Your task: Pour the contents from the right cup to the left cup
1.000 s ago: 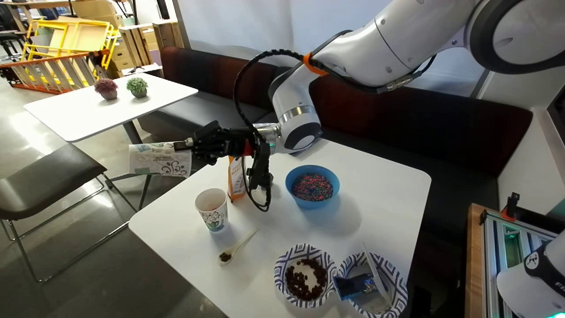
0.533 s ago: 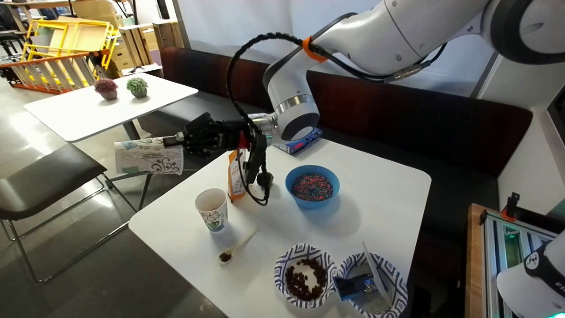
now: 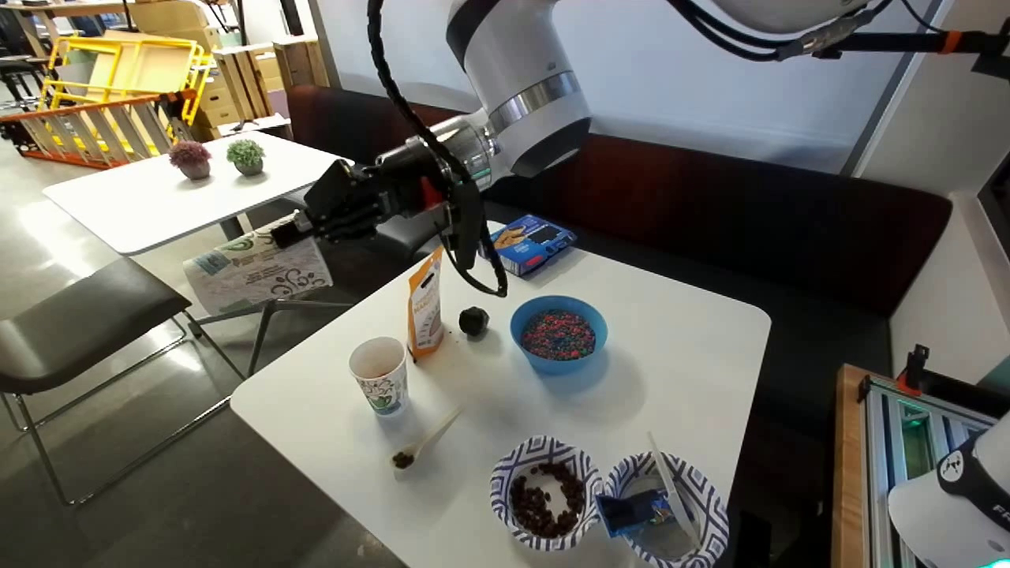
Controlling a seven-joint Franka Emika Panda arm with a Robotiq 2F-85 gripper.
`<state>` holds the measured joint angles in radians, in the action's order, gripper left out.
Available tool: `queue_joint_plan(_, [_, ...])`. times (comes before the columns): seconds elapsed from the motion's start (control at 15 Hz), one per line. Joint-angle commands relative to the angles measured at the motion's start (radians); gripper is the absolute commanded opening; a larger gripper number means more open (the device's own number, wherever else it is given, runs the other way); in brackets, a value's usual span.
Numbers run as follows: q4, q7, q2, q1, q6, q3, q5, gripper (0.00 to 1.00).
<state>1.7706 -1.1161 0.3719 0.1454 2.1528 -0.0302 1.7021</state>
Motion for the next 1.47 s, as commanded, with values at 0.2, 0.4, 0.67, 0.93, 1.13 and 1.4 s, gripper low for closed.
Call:
queue_joint_plan(0.2, [0.131, 0.179, -0.175, 0.027, 0.189, -0.005, -0.402, 0.01])
queue_joint_plan(0.4, [0.169, 0.306, -0.222, 0.019, 0.239, -0.01, -0.626, 0.01])
queue_joint_plan(0.67, [0.221, 0.496, -0.262, 0.048, 0.251, 0.036, -0.929, 0.01])
queue_joint_plan(0.93, [0.237, 0.721, -0.276, 0.048, 0.22, 0.04, -1.262, 0.01])
queue_joint_plan(1.13, [0.244, 0.895, -0.268, 0.022, 0.197, 0.002, -1.507, 0.01])
queue_joint_plan(1.4, [0.231, 0.982, -0.246, 0.0, 0.191, -0.028, -1.631, 0.03])
